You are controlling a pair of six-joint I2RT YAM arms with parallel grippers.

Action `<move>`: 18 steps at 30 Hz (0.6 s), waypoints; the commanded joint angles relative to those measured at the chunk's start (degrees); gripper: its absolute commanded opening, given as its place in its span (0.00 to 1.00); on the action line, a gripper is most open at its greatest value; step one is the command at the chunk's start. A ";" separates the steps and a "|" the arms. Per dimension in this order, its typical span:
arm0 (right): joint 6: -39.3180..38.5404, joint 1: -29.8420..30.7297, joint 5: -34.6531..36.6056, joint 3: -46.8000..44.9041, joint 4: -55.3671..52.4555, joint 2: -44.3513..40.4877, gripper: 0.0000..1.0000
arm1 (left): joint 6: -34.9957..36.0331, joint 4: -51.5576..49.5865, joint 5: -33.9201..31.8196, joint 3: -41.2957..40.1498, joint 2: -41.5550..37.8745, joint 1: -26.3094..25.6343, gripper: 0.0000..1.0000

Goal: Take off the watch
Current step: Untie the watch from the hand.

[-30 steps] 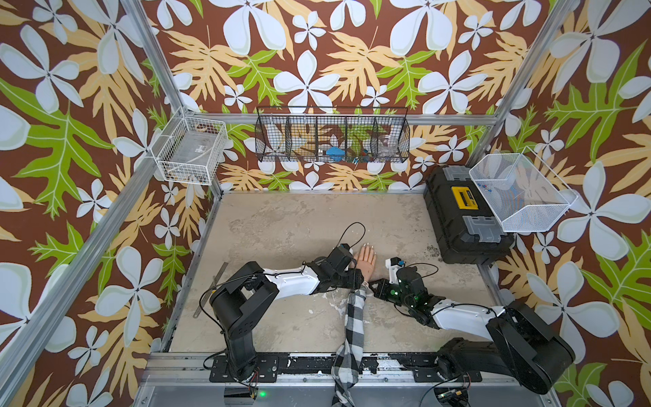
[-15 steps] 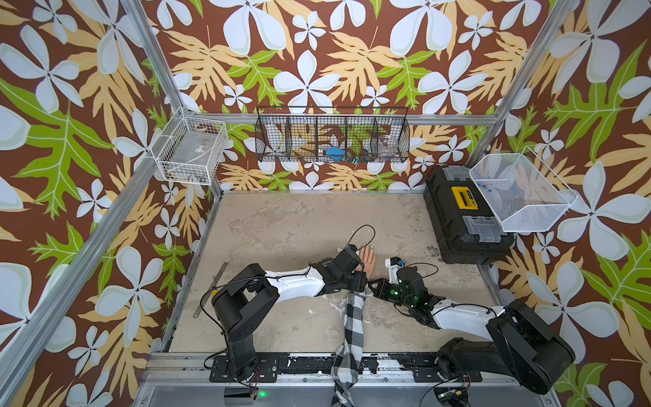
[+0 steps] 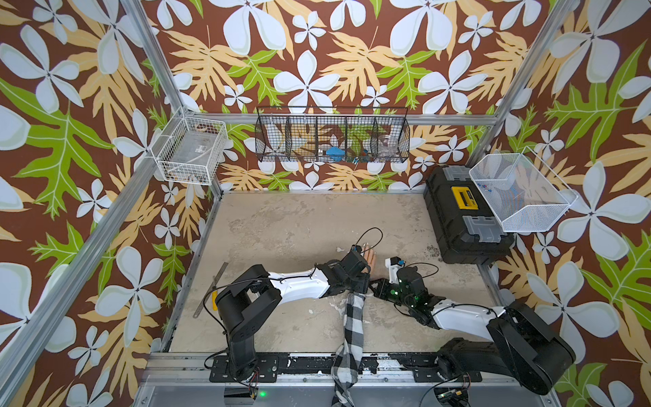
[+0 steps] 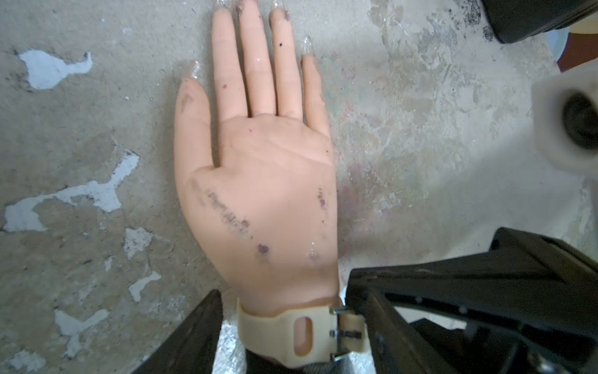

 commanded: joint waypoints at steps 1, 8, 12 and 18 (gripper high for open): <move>0.09 0.10 -0.45 -0.02 0.78 -0.18 0.00 | 0.85 -0.95 -0.60 0.23 0.37 -0.07 0.72; 0.00 0.10 -0.18 -0.02 0.54 -0.20 0.00 | 0.88 -1.94 -2.76 -0.33 -0.31 -0.14 0.71; 0.00 0.06 -0.08 -0.01 0.45 -0.13 0.00 | 0.82 -2.72 -5.62 -1.13 -1.89 -0.21 0.71; 0.09 0.05 -0.13 0.03 0.40 -0.03 0.00 | 1.11 -3.83 -8.13 -1.27 -2.82 -0.13 0.71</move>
